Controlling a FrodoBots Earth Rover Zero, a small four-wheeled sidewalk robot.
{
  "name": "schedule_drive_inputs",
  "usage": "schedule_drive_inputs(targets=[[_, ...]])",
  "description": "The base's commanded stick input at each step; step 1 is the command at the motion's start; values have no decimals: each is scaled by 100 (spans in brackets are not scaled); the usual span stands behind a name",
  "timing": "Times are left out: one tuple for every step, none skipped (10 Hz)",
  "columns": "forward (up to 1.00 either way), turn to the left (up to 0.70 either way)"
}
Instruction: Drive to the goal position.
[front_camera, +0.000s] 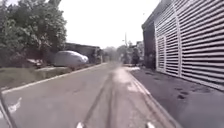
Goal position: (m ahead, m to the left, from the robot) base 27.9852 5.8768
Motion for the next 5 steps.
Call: schedule_drive_inputs(targets=[[100,0],[100,0],[100,0],[100,0],[100,0]])
